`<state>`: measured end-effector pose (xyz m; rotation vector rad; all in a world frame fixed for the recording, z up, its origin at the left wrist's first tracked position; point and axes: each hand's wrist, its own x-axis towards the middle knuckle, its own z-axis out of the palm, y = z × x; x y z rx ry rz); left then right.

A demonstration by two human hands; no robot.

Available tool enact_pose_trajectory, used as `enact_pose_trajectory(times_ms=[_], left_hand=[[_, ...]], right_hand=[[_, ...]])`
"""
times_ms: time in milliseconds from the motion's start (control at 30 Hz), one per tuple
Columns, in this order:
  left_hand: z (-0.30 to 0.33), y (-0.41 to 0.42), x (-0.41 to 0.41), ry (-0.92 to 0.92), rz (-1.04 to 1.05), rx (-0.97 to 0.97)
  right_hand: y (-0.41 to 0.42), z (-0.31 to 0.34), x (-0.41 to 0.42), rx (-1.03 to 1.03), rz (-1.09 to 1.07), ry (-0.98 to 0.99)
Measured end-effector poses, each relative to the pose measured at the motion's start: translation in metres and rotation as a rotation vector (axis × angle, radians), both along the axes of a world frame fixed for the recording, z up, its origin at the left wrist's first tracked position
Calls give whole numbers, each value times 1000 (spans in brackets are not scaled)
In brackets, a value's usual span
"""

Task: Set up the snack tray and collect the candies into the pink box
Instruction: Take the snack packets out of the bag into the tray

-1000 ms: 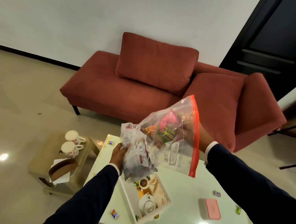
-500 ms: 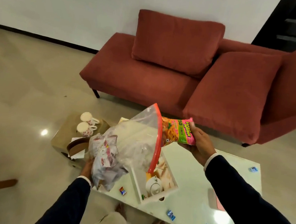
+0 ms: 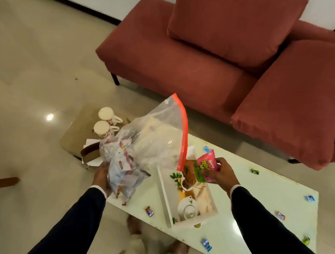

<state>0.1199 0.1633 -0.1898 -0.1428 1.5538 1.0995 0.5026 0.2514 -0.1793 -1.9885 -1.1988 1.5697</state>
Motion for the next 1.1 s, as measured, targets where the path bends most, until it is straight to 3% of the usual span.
enact_pose_trajectory(times_ms=[100, 200, 367, 500, 600, 833, 1100], left_hand=[[-26, 28, -7, -44, 56, 52], [-55, 47, -14, -19, 55, 126], [-100, 83, -28, -64, 20, 192], [-124, 102, -35, -136, 9, 186], [-137, 113, -40, -216, 4, 197], [-140, 114, -46, -225, -30, 207], [-152, 112, -48, -302, -66, 236]], right_hand=[[19, -42, -39, 55, 344, -281], [37, -79, -69, 68, 508, -361], [61, -160, -101, -39, 311, -205], [79, -203, -118, -103, 346, -225], [82, -224, -129, -19, 381, -252], [51, -242, -147, 104, -38, -252], [51, -250, -156, -185, 144, -208]])
